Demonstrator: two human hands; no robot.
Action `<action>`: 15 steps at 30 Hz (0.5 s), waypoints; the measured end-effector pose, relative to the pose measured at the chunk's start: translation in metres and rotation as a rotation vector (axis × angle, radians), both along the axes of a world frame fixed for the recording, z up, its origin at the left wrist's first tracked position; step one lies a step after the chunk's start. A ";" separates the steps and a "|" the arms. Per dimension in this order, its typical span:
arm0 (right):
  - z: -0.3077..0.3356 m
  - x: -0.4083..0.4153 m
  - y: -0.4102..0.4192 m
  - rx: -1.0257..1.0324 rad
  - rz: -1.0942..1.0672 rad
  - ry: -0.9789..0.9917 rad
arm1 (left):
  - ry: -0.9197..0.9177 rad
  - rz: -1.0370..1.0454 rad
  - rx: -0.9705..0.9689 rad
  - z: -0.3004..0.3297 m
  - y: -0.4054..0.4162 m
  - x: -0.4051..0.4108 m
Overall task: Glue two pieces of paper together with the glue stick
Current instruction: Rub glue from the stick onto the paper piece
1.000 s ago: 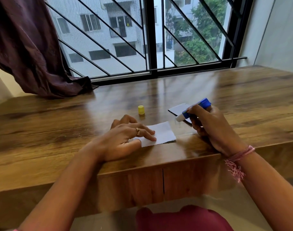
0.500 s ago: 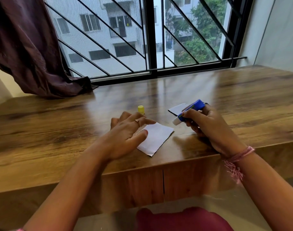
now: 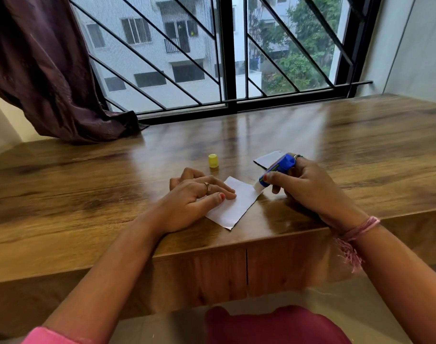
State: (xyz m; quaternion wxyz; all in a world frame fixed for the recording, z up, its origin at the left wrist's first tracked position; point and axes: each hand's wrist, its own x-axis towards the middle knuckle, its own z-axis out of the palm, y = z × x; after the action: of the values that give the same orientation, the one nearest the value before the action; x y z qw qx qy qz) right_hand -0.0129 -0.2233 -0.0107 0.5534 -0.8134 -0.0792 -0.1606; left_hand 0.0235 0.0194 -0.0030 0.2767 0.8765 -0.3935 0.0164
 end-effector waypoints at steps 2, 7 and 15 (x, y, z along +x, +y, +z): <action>0.001 -0.001 0.001 -0.041 -0.016 0.002 | 0.016 0.020 0.007 -0.001 0.001 0.001; 0.003 -0.003 0.004 -0.107 0.002 0.017 | 0.006 0.026 0.015 -0.001 0.001 0.002; 0.006 -0.002 0.004 -0.137 -0.068 0.002 | -0.064 0.022 0.021 -0.002 0.000 0.001</action>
State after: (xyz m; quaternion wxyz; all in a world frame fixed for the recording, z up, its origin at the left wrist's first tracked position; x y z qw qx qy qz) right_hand -0.0146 -0.2192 -0.0048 0.4909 -0.8517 -0.0620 -0.1728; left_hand 0.0248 0.0193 -0.0048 0.2549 0.8827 -0.3925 0.0434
